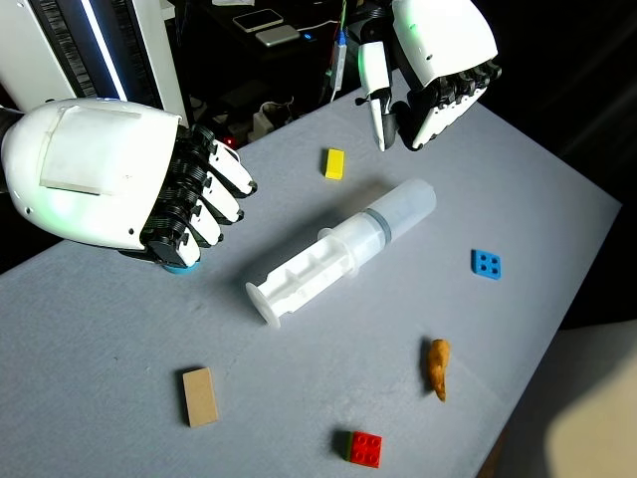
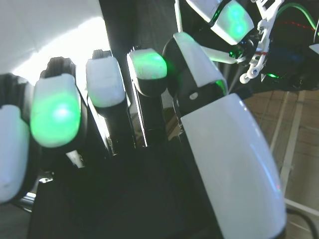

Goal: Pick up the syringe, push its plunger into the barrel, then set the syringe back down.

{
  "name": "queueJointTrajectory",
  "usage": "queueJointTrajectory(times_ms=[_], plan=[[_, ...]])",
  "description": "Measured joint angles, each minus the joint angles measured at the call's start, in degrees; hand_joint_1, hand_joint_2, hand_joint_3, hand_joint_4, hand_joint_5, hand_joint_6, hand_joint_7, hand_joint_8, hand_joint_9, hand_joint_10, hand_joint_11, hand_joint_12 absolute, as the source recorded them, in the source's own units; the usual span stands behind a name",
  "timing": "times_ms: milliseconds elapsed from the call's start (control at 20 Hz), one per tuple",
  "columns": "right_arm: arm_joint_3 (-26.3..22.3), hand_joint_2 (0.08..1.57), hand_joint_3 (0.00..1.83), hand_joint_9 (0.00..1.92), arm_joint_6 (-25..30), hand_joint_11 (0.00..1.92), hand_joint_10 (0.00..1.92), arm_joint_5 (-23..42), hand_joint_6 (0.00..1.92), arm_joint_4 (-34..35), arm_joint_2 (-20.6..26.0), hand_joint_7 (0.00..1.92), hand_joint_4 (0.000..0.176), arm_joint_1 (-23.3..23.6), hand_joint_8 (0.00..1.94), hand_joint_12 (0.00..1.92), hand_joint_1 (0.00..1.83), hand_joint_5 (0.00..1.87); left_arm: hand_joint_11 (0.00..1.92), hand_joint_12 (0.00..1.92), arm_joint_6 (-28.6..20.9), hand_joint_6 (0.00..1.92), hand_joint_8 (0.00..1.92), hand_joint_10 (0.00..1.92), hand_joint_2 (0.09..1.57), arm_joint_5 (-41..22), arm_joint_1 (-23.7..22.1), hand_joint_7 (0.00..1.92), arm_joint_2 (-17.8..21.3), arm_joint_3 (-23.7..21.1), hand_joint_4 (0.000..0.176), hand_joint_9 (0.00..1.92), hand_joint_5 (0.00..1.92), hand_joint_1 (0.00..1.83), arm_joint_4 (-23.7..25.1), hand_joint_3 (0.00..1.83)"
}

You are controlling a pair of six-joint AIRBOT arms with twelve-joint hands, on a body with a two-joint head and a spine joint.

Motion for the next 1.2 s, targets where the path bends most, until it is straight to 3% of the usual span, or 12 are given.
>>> queueJointTrajectory(times_ms=[350, 600, 700, 800, 900, 1050, 1200], plan=[[0.07, 1.06, 0.00, 0.04, -2.40, 0.00, 0.00, -1.18, 0.00, 3.56, 0.00, 0.03, 0.046, 0.07, 0.00, 0.41, 0.01, 0.04, 0.00, 0.08, 0.48, 0.00, 0.00, 0.00, 1.10, -0.98, 1.77, 0.04, 0.02, -1.31, 0.036, 0.01, 0.08, 0.03, -0.09, 0.00], [0.07, 1.06, 0.00, 0.04, -8.20, 0.00, 0.00, -1.11, 0.00, 12.39, -1.07, 0.04, 0.050, 0.20, 0.00, 0.37, 0.04, 0.04, 0.00, 0.05, 0.42, 0.00, 0.00, 0.00, 0.97, -0.57, 5.03, 0.00, 0.07, -2.32, 0.040, 0.00, 0.01, 0.41, -0.52, 0.00], [0.00, 1.05, 0.00, 0.05, -11.41, 0.00, 0.00, -0.57, 0.00, 17.40, -2.23, 0.04, 0.052, 0.33, 0.00, 0.43, 0.04, 0.05, 0.01, 0.04, 0.28, 0.01, 0.00, 0.00, 0.95, -0.66, 6.36, 0.00, 0.07, -2.93, 0.031, 0.00, 0.02, 0.57, -0.57, 0.00], [0.02, 1.05, 0.00, 0.06, -12.59, 0.00, 0.00, 0.35, 0.00, 19.67, -2.62, 0.04, 0.053, 0.35, 0.00, 0.42, 0.03, 0.04, 0.01, 0.05, -1.95, 0.00, 0.00, 0.00, 0.94, -0.96, 8.20, 0.00, 0.04, -3.06, 0.039, 0.00, 0.01, 0.63, -0.28, 0.00], [0.02, 1.06, 0.00, 0.05, -12.81, 0.00, 0.00, 1.42, 0.00, 19.71, -2.62, 0.04, 0.051, 0.35, 0.00, 0.40, 0.06, 0.03, 0.00, 0.05, -2.25, 0.00, 0.00, 0.00, 0.95, -0.66, 9.11, 0.00, 0.04, -2.64, 0.023, 0.00, 0.00, 0.72, -0.87, 0.00], [-0.11, 1.05, 0.00, 0.05, -13.29, 0.00, 0.00, 1.36, 0.00, 19.65, -2.62, 0.03, 0.053, 0.35, 0.00, 0.37, 0.05, 0.04, 0.00, 0.00, -2.16, 0.00, 0.00, 0.00, 0.98, 2.01, 9.16, 0.00, -0.39, -0.44, 0.018, 0.00, 0.00, 0.78, -1.60, 0.00], [-0.39, 1.07, 0.00, 0.02, -13.40, 0.00, 0.00, 1.44, 0.00, 19.32, -2.78, 0.01, 0.052, 0.35, 0.00, 0.30, 0.03, 0.02, 0.00, 0.00, 0.37, 0.00, 0.00, 0.00, 1.02, 2.51, 9.16, 0.00, -2.16, 1.60, 0.012, 0.00, 0.00, 0.76, -6.84, 0.02]])
